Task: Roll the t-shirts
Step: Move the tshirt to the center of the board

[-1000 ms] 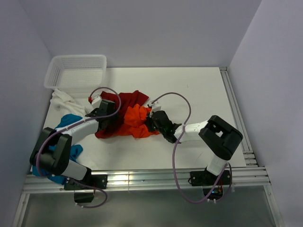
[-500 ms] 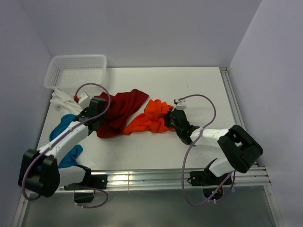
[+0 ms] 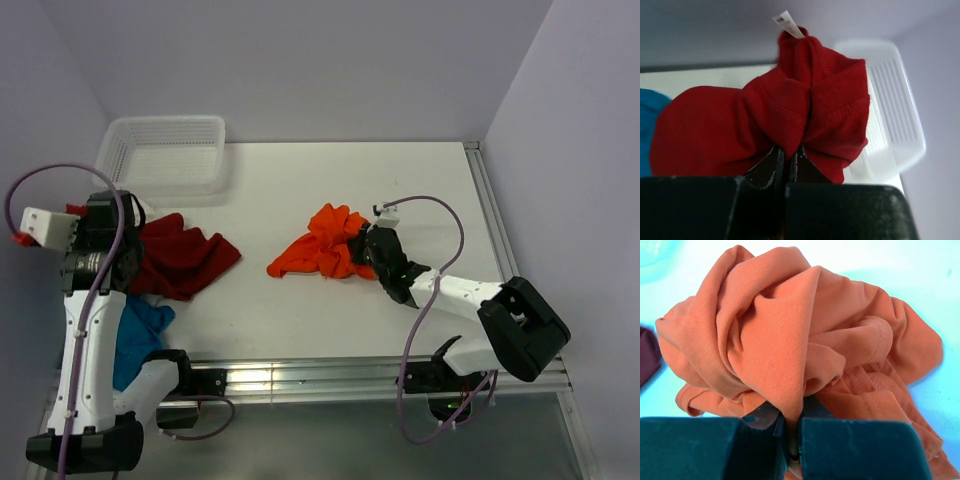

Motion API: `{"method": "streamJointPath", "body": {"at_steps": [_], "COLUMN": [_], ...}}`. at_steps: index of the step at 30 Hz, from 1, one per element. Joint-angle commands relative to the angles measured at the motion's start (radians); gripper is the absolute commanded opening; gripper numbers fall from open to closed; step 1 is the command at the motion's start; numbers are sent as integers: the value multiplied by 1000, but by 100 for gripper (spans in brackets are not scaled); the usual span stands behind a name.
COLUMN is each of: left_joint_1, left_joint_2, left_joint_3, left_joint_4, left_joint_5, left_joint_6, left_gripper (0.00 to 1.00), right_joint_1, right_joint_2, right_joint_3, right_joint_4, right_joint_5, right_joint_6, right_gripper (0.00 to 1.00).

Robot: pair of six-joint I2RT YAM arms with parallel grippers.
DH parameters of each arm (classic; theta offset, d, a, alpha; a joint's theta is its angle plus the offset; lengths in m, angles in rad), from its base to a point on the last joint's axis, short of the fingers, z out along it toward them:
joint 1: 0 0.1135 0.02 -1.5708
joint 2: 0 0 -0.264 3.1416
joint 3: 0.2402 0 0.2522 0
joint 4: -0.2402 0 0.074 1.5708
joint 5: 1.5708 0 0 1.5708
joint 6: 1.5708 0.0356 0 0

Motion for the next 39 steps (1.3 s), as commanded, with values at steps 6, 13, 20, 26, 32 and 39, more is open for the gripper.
{"method": "streamJointPath", "body": {"at_steps": [6,13,20,26,32,39], "left_joint_1": [238,316,316,238,146,143], "left_joint_2": [35,198,152,-162,-402,-361], "left_joint_3": [223,462,311,-20,-237,-323], "left_joint_4": [-165,-185,-90,318,422,462], "left_joint_5": [-83,-18,178,595,852,1014], "left_joint_6": [-58,50,120,352,383,381], "left_gripper": [0,6,82,92,98,99], "right_joint_1": [4,4,22,102,105,103], "right_joint_2": [-96,-168,-122,-188,-326,-397], "right_joint_3": [61,63,109,121,94,51], "right_joint_4": [-53,-75,-64,-92,-124,-178], "right_joint_5": [-45,-100,-292,-269,-365,-154], "right_joint_6": [-15,-32,-121,-141,-147,-68], "right_gripper": [0,0,3,5,14,68]}}
